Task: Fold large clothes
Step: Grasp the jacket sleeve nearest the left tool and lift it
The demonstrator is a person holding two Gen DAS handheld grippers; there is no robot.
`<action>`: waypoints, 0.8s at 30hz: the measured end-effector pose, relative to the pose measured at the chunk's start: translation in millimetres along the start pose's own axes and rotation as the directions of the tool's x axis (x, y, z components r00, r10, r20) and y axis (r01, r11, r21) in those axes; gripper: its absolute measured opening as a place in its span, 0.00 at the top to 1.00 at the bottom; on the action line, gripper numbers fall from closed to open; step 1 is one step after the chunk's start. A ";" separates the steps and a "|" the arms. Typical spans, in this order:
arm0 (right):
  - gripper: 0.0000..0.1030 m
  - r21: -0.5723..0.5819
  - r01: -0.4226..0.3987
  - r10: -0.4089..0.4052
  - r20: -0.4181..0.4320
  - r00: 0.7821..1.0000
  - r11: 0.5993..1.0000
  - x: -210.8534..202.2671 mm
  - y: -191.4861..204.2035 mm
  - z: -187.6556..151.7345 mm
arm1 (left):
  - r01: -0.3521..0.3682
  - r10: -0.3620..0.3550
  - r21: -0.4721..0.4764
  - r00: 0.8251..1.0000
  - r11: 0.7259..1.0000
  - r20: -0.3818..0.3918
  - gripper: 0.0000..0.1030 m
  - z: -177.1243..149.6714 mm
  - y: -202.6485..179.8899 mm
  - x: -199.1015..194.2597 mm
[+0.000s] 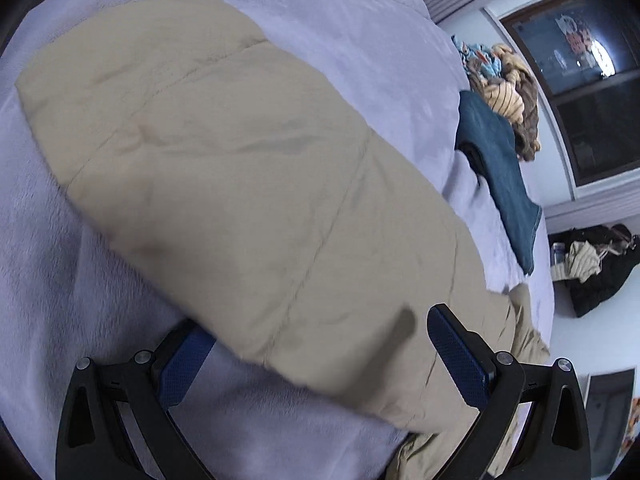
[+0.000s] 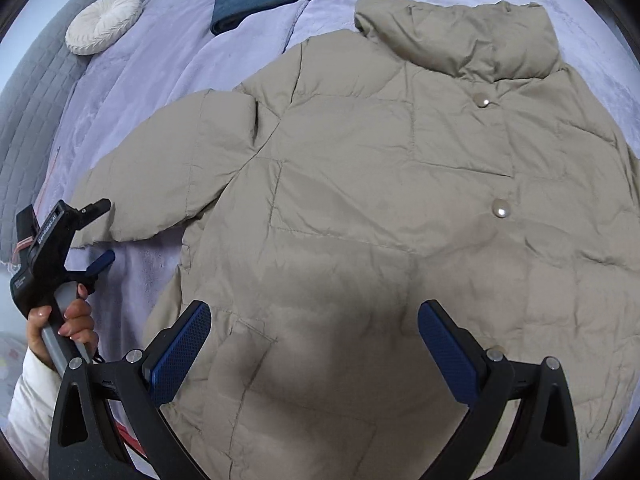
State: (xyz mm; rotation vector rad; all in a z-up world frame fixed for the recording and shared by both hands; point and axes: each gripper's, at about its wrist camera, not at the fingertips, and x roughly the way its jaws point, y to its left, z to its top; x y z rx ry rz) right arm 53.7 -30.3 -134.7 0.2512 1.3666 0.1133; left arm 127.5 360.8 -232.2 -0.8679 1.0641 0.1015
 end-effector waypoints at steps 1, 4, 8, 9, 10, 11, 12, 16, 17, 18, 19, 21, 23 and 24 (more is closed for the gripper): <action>0.00 0.000 -0.008 0.008 0.006 1.000 1.000 2.3 1.9 2.0 | 0.006 -0.006 0.005 1.000 1.000 0.018 0.00 6.5 -1.0 1.0; 0.00 -0.001 -0.039 0.039 0.034 0.999 0.999 7.3 8.4 11.1 | -0.043 0.039 0.048 0.995 0.998 0.090 0.02 20.3 -11.9 6.0; 0.00 -0.002 -0.100 0.100 0.065 0.993 0.995 17.3 17.5 29.0 | -0.139 0.123 0.112 0.983 0.984 0.136 0.81 42.2 -19.7 18.2; 0.00 0.006 -0.124 0.123 0.072 0.990 0.992 19.7 20.7 34.8 | -0.118 0.103 0.117 0.987 0.986 0.125 0.89 46.3 -17.8 18.3; 0.00 0.016 -0.144 0.142 0.079 0.987 0.989 22.4 22.0 39.0 | -0.119 0.103 0.116 0.986 0.986 0.132 0.89 50.1 -17.9 15.9; 0.08 0.025 -0.165 0.162 0.091 0.982 0.986 24.3 23.3 43.4 | -0.132 0.110 0.136 0.982 0.982 0.156 0.91 52.0 -21.0 9.3; 0.34 0.033 -0.198 0.193 0.106 0.975 0.980 26.2 24.2 47.8 | -0.148 0.117 0.166 0.976 0.975 0.183 0.91 53.3 -25.7 1.7; 0.85 0.093 -0.342 0.331 0.115 0.936 0.935 50.1 32.0 66.5 | -0.212 0.130 0.293 0.953 0.932 0.275 0.91 46.3 -51.3 -30.8; 0.87 0.100 -0.372 0.360 0.118 0.925 0.923 56.0 35.1 69.3 | -0.225 0.128 0.324 0.947 0.919 0.295 0.91 41.5 -58.4 -39.4; 0.88 0.110 -0.399 0.387 0.114 0.915 0.910 65.5 39.9 71.2 | -0.235 0.119 0.356 0.941 0.904 0.318 0.91 38.3 -67.0 -46.6; 0.88 0.120 -0.418 0.408 0.103 0.907 0.900 74.4 43.8 71.6 | -0.242 0.106 0.390 0.935 0.889 0.339 0.91 33.9 -75.7 -54.6; 0.90 0.138 -0.437 0.433 0.058 0.899 0.889 97.2 52.5 67.9 | -0.236 0.062 0.461 0.930 0.855 0.361 0.91 23.7 -96.2 -68.1; 0.92 0.134 -0.413 0.414 0.021 0.910 0.901 113.1 59.2 58.2 | -0.221 0.014 0.537 0.932 0.814 0.363 0.91 10.2 -120.0 -74.0; 0.94 0.124 -0.398 0.399 0.016 0.917 0.909 119.2 62.0 55.6 | -0.215 -0.012 0.579 0.932 0.787 0.362 0.91 1.6 -133.3 -76.7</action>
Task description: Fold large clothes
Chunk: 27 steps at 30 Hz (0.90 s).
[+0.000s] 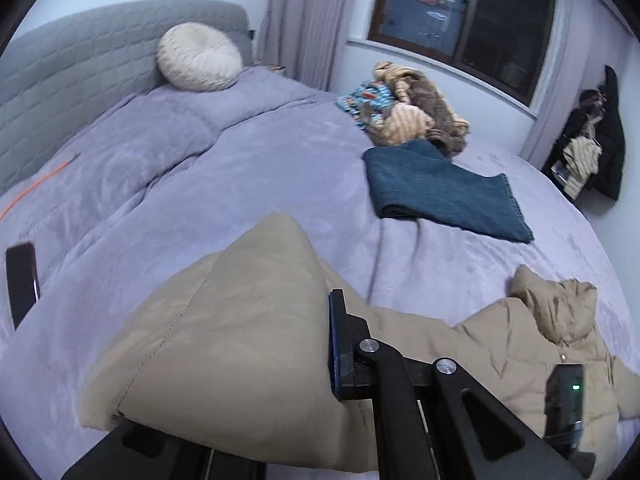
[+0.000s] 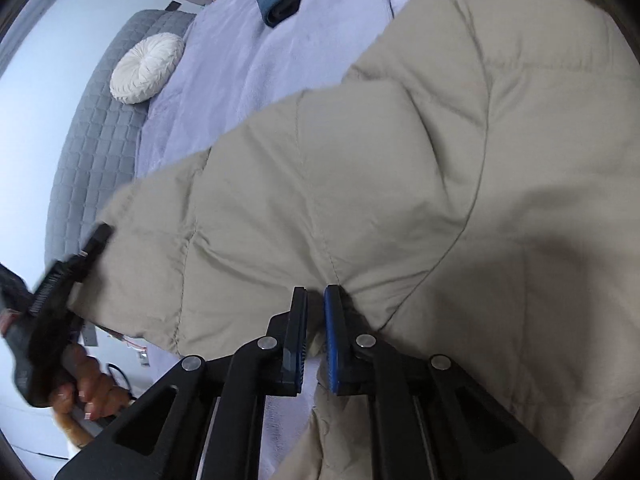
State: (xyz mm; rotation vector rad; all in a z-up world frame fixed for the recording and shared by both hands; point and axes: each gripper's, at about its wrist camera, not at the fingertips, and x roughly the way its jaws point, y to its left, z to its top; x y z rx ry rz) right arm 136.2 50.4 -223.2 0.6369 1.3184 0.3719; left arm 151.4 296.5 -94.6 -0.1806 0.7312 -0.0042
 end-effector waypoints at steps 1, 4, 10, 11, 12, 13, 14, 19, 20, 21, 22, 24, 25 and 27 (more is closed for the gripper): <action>0.95 -0.010 0.012 -0.012 0.003 1.000 1.000 2.4 0.9 -2.3 | 0.023 -0.023 0.047 1.000 0.999 0.016 0.91 2.4 -16.1 -5.4; 0.95 -0.018 0.001 -0.002 -0.014 1.000 1.000 0.3 3.5 -4.5 | 0.106 -0.115 0.154 0.992 0.982 0.045 0.91 7.4 -66.8 -19.2; 0.94 0.009 -0.020 0.019 0.061 0.998 1.000 -65.9 -20.8 -9.9 | 0.292 -0.312 0.364 0.950 0.885 -0.002 0.91 -3.3 -189.2 -32.3; 0.94 0.006 0.003 -0.004 0.092 0.996 1.000 -83.0 -28.7 -11.6 | 0.305 -0.325 0.388 0.946 0.869 -0.015 0.91 -9.3 -209.8 -30.9; 0.94 0.009 0.036 -0.037 0.128 0.991 0.999 -102.7 -39.0 -13.5 | 0.326 -0.340 0.411 0.939 0.851 -0.041 0.91 -17.5 -230.1 -26.5; 0.94 0.021 0.069 -0.071 0.161 0.984 0.997 -122.9 -51.7 -15.4 | 0.340 -0.343 0.438 0.936 0.832 -0.076 0.91 -28.4 -251.0 -19.5; 0.94 0.041 0.099 -0.105 0.192 0.976 0.994 -143.7 -66.4 -17.4 | 0.339 -0.333 0.461 0.938 0.820 -0.099 0.91 -40.7 -266.9 -13.6; 0.93 0.126 0.203 -0.229 0.244 0.943 0.971 -203.5 -128.4 -26.8 | 0.312 -0.213 0.590 0.949 0.745 -0.232 0.91 -118.0 -327.3 31.3; 0.93 0.142 0.212 -0.241 0.238 0.941 0.967 -208.6 -138.4 -28.6 | 0.300 -0.181 0.617 0.952 0.727 -0.248 0.91 -133.4 -334.8 37.6; 0.93 0.157 0.214 -0.247 0.233 0.941 0.964 -212.0 -145.0 -29.1 | 0.294 -0.156 0.639 0.952 0.711 -0.264 0.91 -144.5 -336.6 42.5; 0.93 0.175 0.211 -0.248 0.229 0.941 0.962 -214.4 -151.0 -29.6 | 0.277 -0.123 0.664 0.955 0.695 -0.269 0.91 -155.9 -340.1 44.8; 0.92 0.194 0.198 -0.241 0.229 0.943 0.961 -217.5 -158.5 -30.6 | 0.255 -0.101 0.695 0.962 0.672 -0.256 0.88 -167.7 -338.1 42.9; 0.92 0.198 0.192 -0.236 0.230 0.944 0.961 -218.2 -162.4 -28.9 | 0.255 -0.101 0.703 0.962 0.663 -0.254 0.65 -169.4 -338.8 40.5; 0.91 0.209 0.174 -0.221 0.231 0.947 0.962 -220.1 -168.7 -30.2 | 0.273 -0.131 0.691 0.959 0.669 -0.251 0.01 -168.3 -335.2 30.8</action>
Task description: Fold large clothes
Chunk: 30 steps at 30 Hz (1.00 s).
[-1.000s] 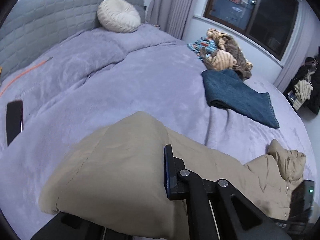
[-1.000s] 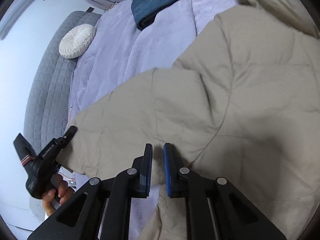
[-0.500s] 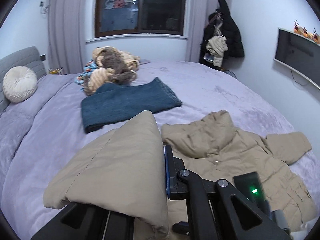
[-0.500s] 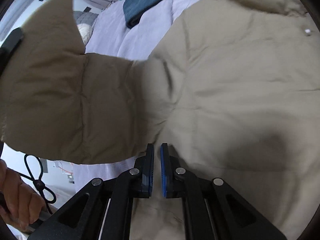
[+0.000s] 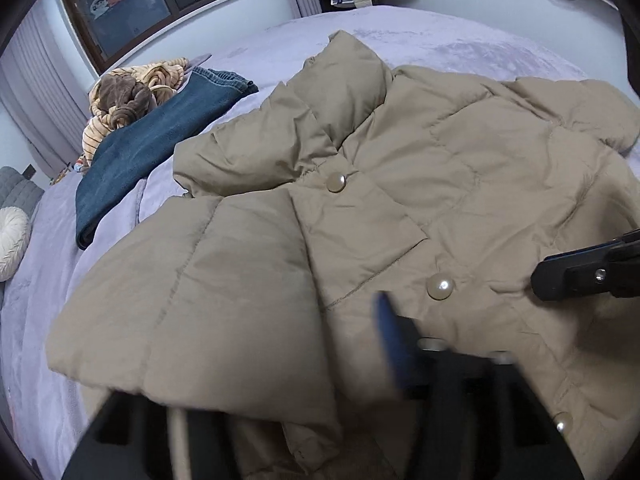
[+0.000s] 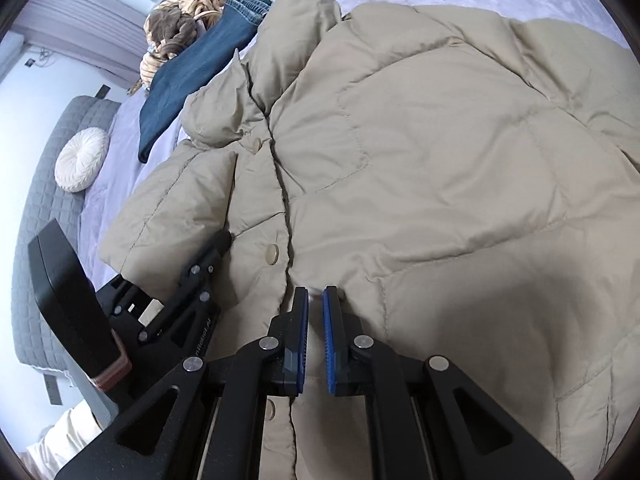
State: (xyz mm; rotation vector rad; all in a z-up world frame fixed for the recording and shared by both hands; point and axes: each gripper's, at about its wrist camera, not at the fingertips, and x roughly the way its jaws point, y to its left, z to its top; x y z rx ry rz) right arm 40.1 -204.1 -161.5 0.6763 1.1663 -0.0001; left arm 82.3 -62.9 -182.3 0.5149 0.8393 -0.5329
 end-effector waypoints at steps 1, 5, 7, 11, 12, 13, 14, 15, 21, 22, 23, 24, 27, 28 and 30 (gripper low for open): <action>0.91 0.004 -0.002 0.002 0.001 1.000 1.000 0.5 0.1 0.0 | -0.032 0.033 -0.016 0.998 0.999 0.045 0.00 -2.1 1.7 -11.9; 0.91 -0.006 0.000 0.001 0.009 1.000 1.000 -5.7 -4.2 5.0 | -0.049 0.051 -0.045 0.997 0.998 0.049 0.00 -6.2 20.6 -36.0; 0.91 -0.037 0.015 -0.014 0.020 1.000 0.999 -12.9 3.9 7.2 | -0.052 0.058 -0.107 0.997 0.993 0.059 0.00 -16.4 41.5 -55.9; 0.36 -0.178 0.045 -0.034 0.062 0.997 0.983 -32.9 30.5 1.7 | -0.086 0.091 -0.300 0.996 0.950 0.001 0.00 -53.5 108.7 -78.5; 0.18 -0.232 0.052 -0.033 0.085 0.996 0.971 -34.7 46.8 0.5 | -0.089 0.083 -0.349 0.996 0.933 -0.033 0.00 -66.0 123.1 -81.0; 0.17 -0.285 0.055 -0.028 0.100 0.995 0.957 -34.3 62.4 -1.1 | -0.098 0.075 -0.402 0.995 0.911 -0.073 0.00 -81.1 138.3 -83.1; 0.17 -0.356 0.071 -0.036 0.105 0.994 0.932 -30.7 81.5 -3.7 | -0.108 0.071 -0.432 0.992 0.895 -0.102 0.00 -93.0 148.5 -82.5; 0.17 -0.411 0.095 -0.055 0.108 0.993 0.907 -25.5 96.6 -7.5 | -0.124 0.070 -0.451 0.988 0.884 -0.134 0.00 -104.9 155.8 -81.8; 0.17 -0.703 0.349 -0.270 0.227 0.936 0.620 36.1 177.6 -34.7 | -0.248 0.103 -0.446 0.940 0.860 -0.325 0.07 -143.3 167.3 -44.0; 0.17 -0.720 0.381 -0.285 0.258 0.923 0.580 47.4 186.1 -33.8 | -0.263 0.112 -0.483 0.941 0.835 -0.319 0.07 -142.2 172.0 -40.6; 0.17 -0.727 0.408 -0.297 0.285 0.911 0.552 57.0 190.8 -31.5 | -0.281 0.128 -0.516 0.941 0.809 -0.312 0.07 -140.2 176.4 -38.3; 0.17 -0.721 0.436 -0.310 0.311 0.898 0.539 62.1 191.4 -28.3 | -0.302 0.147 -0.545 0.939 0.782 -0.310 0.07 -138.7 180.9 -36.4; 0.23 -0.597 0.505 -0.330 0.385 0.862 0.623 52.0 179.7 0.8 | -0.313 0.144 -0.597 0.938 0.739 -0.314 0.07 -145.3 184.8 -30.6; 0.23 -0.524 0.500 -0.326 0.392 0.860 0.690 39.6 169.1 12.0 | -0.311 0.143 -0.591 0.939 0.744 -0.314 0.07 -146.8 183.3 -31.1; 0.23 -0.383 0.442 -0.301 0.375 0.877 0.811 15.8 134.4 28.7 | -0.291 0.122 -0.564 0.940 0.773 -0.319 0.07 -142.5 184.3 -32.4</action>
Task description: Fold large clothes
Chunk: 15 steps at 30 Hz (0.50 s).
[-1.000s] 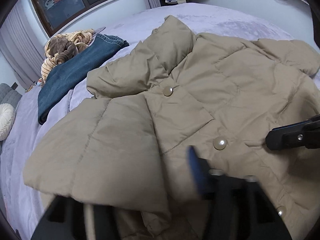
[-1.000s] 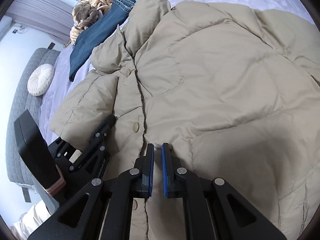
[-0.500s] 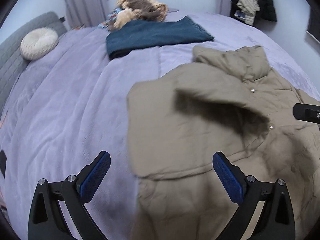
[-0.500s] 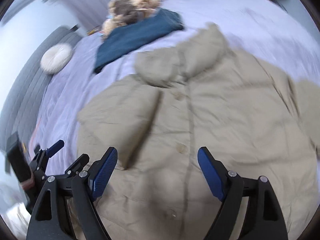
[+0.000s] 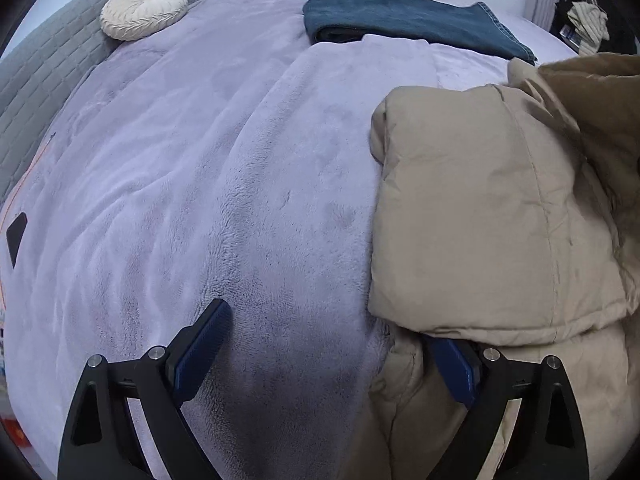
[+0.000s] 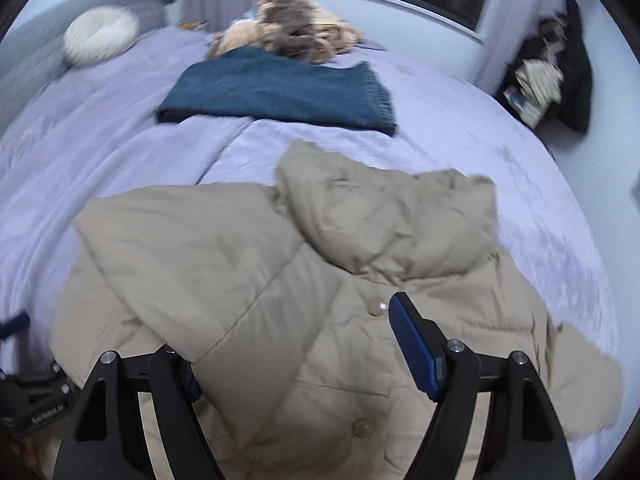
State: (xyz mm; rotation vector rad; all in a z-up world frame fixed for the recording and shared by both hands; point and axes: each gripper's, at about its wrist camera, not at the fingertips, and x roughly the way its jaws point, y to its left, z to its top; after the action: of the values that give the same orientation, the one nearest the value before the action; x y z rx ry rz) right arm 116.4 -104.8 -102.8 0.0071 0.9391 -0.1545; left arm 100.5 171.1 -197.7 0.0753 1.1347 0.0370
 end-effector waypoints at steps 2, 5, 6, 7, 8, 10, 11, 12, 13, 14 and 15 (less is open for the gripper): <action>0.23 0.198 -0.069 0.078 -0.036 0.996 0.978 3.5 -48.8 -9.7 | 0.101 -0.101 0.034 0.995 0.994 -0.003 0.07 1.2 7.0 -12.6; 0.23 0.391 -0.178 0.230 -0.090 0.969 0.903 20.7 -93.4 -27.6 | 0.325 -0.325 0.004 0.946 0.946 0.012 0.07 8.8 23.8 -37.5; 0.23 0.443 -0.207 0.275 -0.093 0.957 0.872 26.8 -103.3 -32.7 | 0.385 -0.385 -0.025 0.923 0.922 0.012 0.07 18.3 28.4 -39.3; 0.23 0.500 -0.238 0.323 -0.088 0.942 0.832 32.4 -113.2 -37.9 | 0.438 -0.438 -0.061 0.899 0.897 0.013 0.07 31.6 33.4 -35.8; 0.26 0.552 -0.264 0.364 -0.078 0.928 0.791 37.9 -121.5 -42.6 | 0.470 -0.471 -0.092 0.882 0.878 0.016 0.07 43.5 36.2 -29.3; 0.39 0.646 -0.286 0.419 -0.058 0.906 0.708 48.4 -134.1 -53.1 | 0.525 -0.533 -0.179 0.846 0.832 0.008 0.07 73.3 39.2 0.8; 0.50 0.680 -0.293 0.441 -0.050 0.896 0.673 53.2 -138.8 -57.3 | 0.527 -0.540 -0.219 0.841 0.821 0.001 0.07 83.6 37.8 16.0; 0.62 0.698 -0.295 0.455 -0.050 0.889 0.652 57.3 -139.7 -61.9 | 0.542 -0.563 -0.258 0.826 0.800 -0.012 0.07 93.9 34.4 32.1; 0.68 0.714 -0.298 0.469 -0.047 0.882 0.633 60.5 -141.3 -65.3 | 0.564 -0.595 -0.289 0.803 0.773 -0.025 0.13 100.7 30.5 48.0; 0.76 0.721 -0.301 0.476 -0.046 0.878 0.624 62.2 -142.2 -67.6 | 0.563 -0.603 -0.314 0.797 0.765 -0.042 0.20 106.1 25.6 61.5; 0.81 0.722 -0.304 0.481 -0.046 0.876 0.622 63.5 -142.3 -69.1 | 0.564 -0.609 -0.326 0.791 0.758 -0.048 0.37 110.6 20.8 70.6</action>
State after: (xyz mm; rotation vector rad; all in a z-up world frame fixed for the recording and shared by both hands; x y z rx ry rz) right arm 78.5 -248.7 -186.0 0.9701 1.0462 -0.0878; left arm 230.8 192.1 -213.4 -0.5715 1.2517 -0.3601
